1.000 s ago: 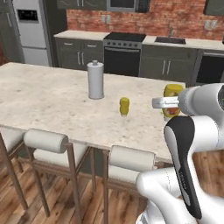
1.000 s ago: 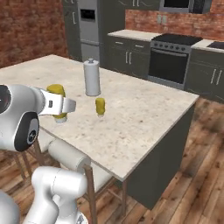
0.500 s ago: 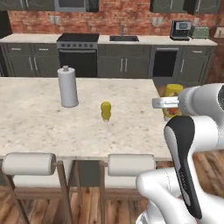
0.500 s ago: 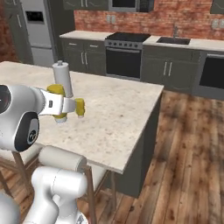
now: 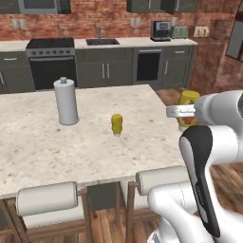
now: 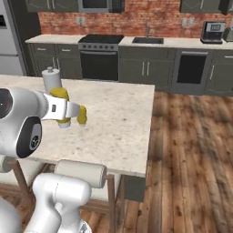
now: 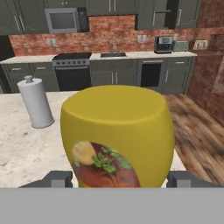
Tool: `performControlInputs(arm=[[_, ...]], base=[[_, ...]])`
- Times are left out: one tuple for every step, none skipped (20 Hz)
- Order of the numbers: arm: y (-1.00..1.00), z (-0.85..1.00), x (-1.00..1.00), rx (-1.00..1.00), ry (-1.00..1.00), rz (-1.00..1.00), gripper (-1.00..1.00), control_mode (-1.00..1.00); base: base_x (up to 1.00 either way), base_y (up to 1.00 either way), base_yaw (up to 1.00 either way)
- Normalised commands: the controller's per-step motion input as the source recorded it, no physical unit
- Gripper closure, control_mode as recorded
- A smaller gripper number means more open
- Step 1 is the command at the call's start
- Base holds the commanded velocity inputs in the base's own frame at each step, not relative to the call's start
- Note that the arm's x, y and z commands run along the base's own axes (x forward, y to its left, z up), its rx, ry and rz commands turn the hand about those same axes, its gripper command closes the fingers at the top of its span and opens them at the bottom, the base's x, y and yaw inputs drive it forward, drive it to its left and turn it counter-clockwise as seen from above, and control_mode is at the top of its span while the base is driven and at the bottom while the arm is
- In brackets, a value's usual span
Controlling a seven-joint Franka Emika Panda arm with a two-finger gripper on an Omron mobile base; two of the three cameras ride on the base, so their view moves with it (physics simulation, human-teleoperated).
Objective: The dining table condiment station is running low on mustard. Refill the condiment station by opening the cabinet and taking the mustard from the cabinet and placing it on the dining table.
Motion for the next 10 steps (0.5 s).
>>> performControlInputs(arm=[[0.00, 0.00, 0.00, 0.00, 0.00, 0.00, 1.00, 1.00], [0.00, 0.00, 0.00, 0.00, 0.00, 0.00, 1.00, 1.00], [0.00, 0.00, 0.00, 0.00, 0.00, 0.00, 1.00, 1.00], [0.00, 0.00, 0.00, 0.00, 0.00, 0.00, 1.00, 1.00], [0.00, 0.00, 0.00, 0.00, 0.00, 0.00, 1.00, 1.00], [0.00, 0.00, 0.00, 0.00, 0.00, 0.00, 1.00, 1.00], [0.00, 0.00, 0.00, 0.00, 0.00, 0.00, 1.00, 1.00], [0.00, 0.00, 0.00, 0.00, 0.00, 0.00, 1.00, 1.00], [0.00, 0.00, 0.00, 0.00, 0.00, 0.00, 1.00, 1.00], [0.00, 0.00, 0.00, 0.00, 0.00, 0.00, 1.00, -1.00]], base=[[0.25, 0.69, -0.27], [0.24, 0.68, -0.25], [0.24, 0.65, -0.23], [0.24, 0.62, -0.21], [0.24, 0.51, -0.18], [0.24, 0.44, -0.16], [0.24, 0.36, -0.13], [0.19, 0.21, -0.07], [0.12, 0.05, -0.01], [0.00, 0.00, 0.00]])
